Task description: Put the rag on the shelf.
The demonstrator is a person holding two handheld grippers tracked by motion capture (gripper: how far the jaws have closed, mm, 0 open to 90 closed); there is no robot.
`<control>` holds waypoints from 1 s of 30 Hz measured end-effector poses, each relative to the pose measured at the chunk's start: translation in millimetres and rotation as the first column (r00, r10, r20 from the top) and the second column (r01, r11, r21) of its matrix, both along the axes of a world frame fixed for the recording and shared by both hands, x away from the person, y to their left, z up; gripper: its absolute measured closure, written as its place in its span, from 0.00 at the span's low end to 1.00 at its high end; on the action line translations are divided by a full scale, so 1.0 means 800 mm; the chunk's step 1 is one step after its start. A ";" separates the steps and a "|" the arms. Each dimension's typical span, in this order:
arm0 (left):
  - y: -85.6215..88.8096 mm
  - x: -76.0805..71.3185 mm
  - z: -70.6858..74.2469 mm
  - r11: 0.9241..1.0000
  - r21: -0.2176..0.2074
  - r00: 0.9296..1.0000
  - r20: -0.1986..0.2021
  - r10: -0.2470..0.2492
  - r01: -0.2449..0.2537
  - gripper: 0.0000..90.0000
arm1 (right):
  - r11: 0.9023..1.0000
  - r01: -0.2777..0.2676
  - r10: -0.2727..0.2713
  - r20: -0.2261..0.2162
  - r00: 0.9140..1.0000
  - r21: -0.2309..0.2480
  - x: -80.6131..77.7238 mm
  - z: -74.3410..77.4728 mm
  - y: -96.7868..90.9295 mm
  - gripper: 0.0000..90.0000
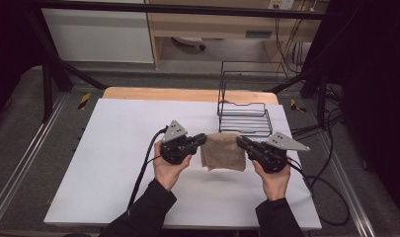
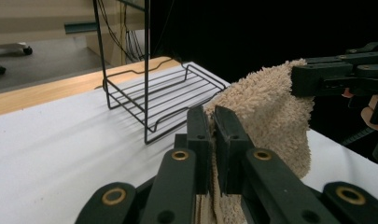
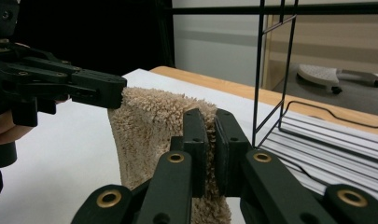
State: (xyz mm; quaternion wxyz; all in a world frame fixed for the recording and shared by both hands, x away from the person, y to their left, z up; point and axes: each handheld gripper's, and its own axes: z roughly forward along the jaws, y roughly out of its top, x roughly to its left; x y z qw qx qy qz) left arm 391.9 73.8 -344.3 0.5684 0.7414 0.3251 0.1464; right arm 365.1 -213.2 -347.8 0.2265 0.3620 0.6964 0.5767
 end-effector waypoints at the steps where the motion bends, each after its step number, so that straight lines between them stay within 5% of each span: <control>1: -0.001 0.000 0.002 1.000 -0.001 1.000 0.004 -0.001 0.001 0.95 | 1.000 0.002 -0.002 0.006 1.000 0.000 0.000 0.002 -0.001 0.94; 30: -0.024 0.015 0.073 0.998 -0.069 0.992 0.126 0.002 0.007 0.95 | 0.996 0.082 -0.088 0.161 0.983 0.045 0.001 0.066 -0.017 0.94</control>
